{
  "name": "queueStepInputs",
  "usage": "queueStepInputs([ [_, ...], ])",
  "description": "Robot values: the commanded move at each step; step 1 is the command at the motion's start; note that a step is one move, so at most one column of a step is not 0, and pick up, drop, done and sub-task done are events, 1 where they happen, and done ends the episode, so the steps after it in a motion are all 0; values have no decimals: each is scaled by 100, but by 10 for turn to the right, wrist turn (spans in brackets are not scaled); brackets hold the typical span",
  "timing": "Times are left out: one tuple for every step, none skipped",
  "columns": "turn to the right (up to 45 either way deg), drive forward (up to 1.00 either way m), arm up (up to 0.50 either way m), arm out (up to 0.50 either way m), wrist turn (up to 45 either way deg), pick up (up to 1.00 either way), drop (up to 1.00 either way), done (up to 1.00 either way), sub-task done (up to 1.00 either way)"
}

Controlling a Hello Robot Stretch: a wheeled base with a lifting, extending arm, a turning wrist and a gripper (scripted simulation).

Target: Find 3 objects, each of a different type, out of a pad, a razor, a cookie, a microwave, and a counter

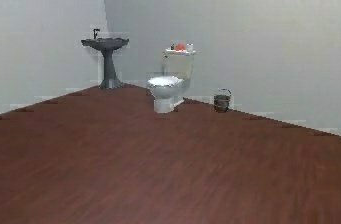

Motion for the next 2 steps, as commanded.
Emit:
queueStepInputs([
  [-30,0,0,0,0,0,0,0,0],
  [0,65,0,0,0,0,0,0,0],
])
